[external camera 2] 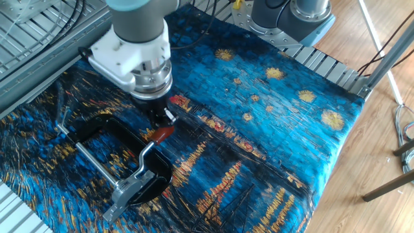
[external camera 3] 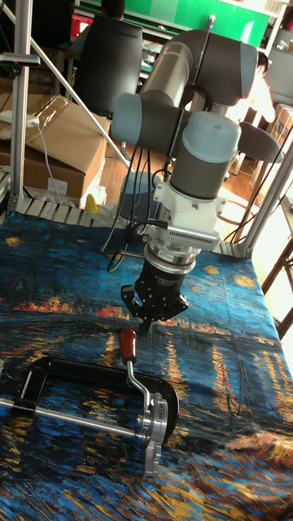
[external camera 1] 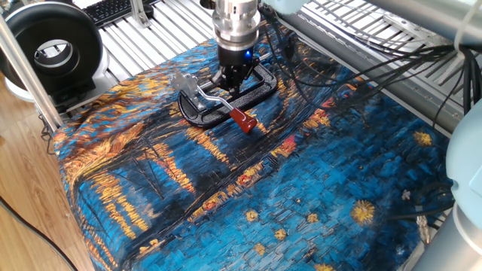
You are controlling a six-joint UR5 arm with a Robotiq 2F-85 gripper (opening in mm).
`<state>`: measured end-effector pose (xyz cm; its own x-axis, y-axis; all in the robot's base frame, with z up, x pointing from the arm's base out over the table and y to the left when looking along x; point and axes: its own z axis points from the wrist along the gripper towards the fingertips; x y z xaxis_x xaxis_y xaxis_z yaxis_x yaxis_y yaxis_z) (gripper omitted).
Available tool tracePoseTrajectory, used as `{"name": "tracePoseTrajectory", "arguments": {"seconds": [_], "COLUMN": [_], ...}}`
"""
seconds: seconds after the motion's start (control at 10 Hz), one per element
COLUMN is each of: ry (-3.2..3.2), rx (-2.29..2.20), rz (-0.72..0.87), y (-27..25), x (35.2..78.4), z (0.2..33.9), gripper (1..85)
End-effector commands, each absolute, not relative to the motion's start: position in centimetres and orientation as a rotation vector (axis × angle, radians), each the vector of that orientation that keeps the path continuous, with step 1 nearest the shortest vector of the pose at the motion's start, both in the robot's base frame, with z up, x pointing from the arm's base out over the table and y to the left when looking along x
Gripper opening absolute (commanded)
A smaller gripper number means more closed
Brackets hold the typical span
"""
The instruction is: Pull up the lever
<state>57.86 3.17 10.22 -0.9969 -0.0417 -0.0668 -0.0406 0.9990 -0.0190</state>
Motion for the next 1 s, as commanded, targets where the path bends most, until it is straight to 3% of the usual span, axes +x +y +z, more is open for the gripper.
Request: {"name": "tracePoseTrajectory", "arguments": {"seconds": [0.0,0.3,0.9], "ry": [3.047,3.05,3.074], "rx": [-0.108,-0.098,-0.085], "rz": [-0.004,-0.054,0.136], "y": [3.9,3.1,6.3], "x": [58.3,58.3,57.5], "z": [9.7,9.7,9.7], "gripper": [1.7,1.7,1.7]}}
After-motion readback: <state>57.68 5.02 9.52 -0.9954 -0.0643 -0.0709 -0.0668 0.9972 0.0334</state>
